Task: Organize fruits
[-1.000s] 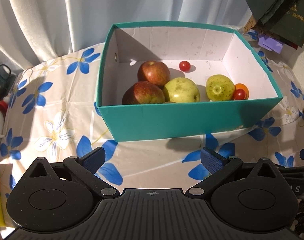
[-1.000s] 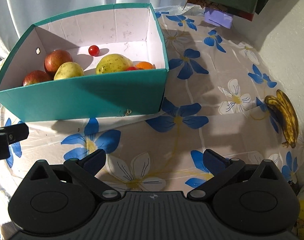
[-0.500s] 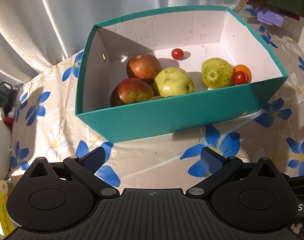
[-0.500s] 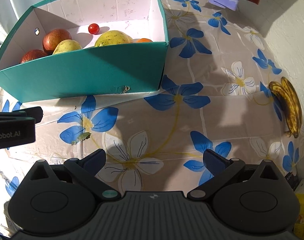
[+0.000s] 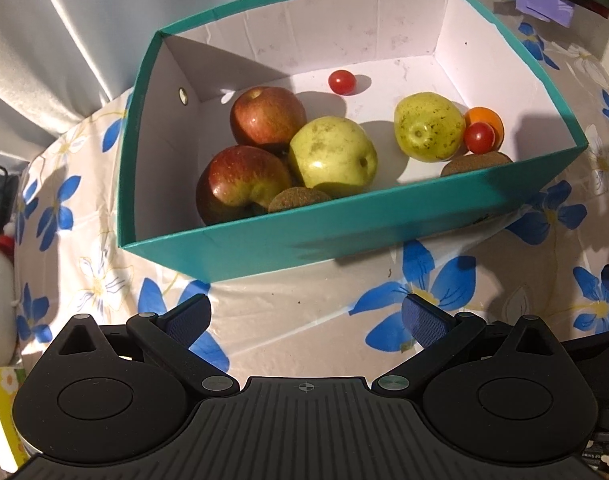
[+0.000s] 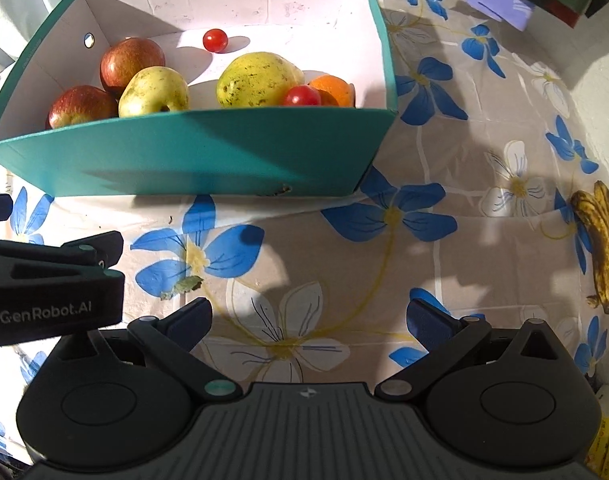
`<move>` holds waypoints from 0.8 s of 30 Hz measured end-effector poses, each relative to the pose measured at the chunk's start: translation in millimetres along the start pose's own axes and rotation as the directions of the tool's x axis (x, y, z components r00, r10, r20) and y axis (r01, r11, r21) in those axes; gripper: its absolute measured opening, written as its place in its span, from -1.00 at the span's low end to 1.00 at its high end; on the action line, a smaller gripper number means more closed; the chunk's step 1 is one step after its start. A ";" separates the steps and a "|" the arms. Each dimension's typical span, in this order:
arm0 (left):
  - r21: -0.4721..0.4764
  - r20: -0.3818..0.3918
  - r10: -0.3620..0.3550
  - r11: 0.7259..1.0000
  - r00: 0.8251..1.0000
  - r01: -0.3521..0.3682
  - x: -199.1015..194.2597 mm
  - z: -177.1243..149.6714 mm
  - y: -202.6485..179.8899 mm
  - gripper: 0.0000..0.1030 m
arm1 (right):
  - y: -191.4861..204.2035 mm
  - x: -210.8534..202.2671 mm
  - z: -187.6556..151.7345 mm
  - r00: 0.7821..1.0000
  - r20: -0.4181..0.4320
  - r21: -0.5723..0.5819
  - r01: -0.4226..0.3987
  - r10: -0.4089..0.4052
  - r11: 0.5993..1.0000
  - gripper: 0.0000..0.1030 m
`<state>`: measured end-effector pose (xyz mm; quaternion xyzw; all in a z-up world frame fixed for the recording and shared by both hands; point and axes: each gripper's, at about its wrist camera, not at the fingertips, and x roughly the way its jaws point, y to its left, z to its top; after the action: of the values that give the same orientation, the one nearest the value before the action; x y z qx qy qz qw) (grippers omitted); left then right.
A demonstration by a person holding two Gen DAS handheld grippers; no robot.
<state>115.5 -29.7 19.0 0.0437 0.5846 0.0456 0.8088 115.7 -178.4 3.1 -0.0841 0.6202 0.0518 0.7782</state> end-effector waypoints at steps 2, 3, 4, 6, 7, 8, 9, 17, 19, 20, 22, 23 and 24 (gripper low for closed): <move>-0.020 -0.003 -0.017 1.000 1.000 0.017 -0.1 5.6 4.4 1.00 | 2.2 1.3 7.2 1.000 -0.008 -0.006 -0.001 0.001 1.000 1.00; -0.029 -0.004 -0.027 0.999 1.000 0.027 0.0 7.7 6.3 1.00 | 3.6 1.9 11.3 1.000 -0.011 -0.008 0.000 0.000 1.000 1.00; -0.034 -0.005 -0.037 0.999 0.999 0.036 0.0 10.6 7.9 1.00 | 4.7 2.8 15.3 1.000 -0.015 -0.011 0.002 -0.002 1.000 1.00; -0.040 -0.009 -0.037 0.999 0.999 0.037 1.3 15.1 10.8 1.00 | 7.2 4.2 23.4 1.000 -0.029 -0.019 0.000 0.000 1.000 1.00; -0.044 -0.012 -0.032 0.999 0.999 0.031 1.7 17.2 11.9 1.00 | 8.6 5.0 27.2 0.999 -0.037 -0.024 -0.002 0.001 1.000 1.00; -0.046 -0.012 -0.029 0.999 1.000 0.028 2.1 19.0 13.3 1.00 | 10.2 6.2 31.6 0.999 -0.047 -0.028 -0.003 0.002 1.000 1.00; -0.048 -0.013 -0.023 0.999 1.000 0.023 2.3 21.1 14.6 1.00 | 11.5 6.7 34.8 0.999 -0.053 -0.029 -0.004 0.003 1.000 1.00; -0.091 -0.063 -0.053 0.995 0.997 0.048 10.1 28.3 27.1 1.00 | 17.8 16.8 51.7 0.994 -0.111 -0.040 0.003 -0.007 0.999 1.00; -0.091 -0.066 -0.055 0.995 0.996 0.049 10.4 28.2 28.0 1.00 | 18.1 18.3 52.0 0.993 -0.121 -0.044 0.009 -0.014 0.999 1.00; -0.090 -0.065 -0.051 0.995 0.997 0.045 9.9 28.1 28.1 1.00 | 17.7 18.7 52.4 0.992 -0.124 -0.046 0.012 -0.018 0.999 1.00; -0.093 -0.061 -0.055 0.994 0.997 0.050 9.2 27.8 30.4 1.00 | 17.5 19.1 52.9 0.992 -0.125 -0.050 0.022 -0.028 0.999 1.00; -0.095 -0.059 -0.055 0.994 0.997 0.049 8.6 27.7 31.6 1.00 | 17.1 19.2 53.1 0.992 -0.124 -0.052 0.029 -0.035 0.998 1.00; -0.098 -0.059 -0.053 0.994 0.997 0.047 8.4 27.7 32.5 1.00 | 16.6 19.5 53.7 0.991 -0.124 -0.048 0.037 -0.043 0.998 1.00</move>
<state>143.6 3.1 23.8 -0.0114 0.6071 0.0547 0.7926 168.3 -152.1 -5.3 -0.1174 0.6645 0.0450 0.7366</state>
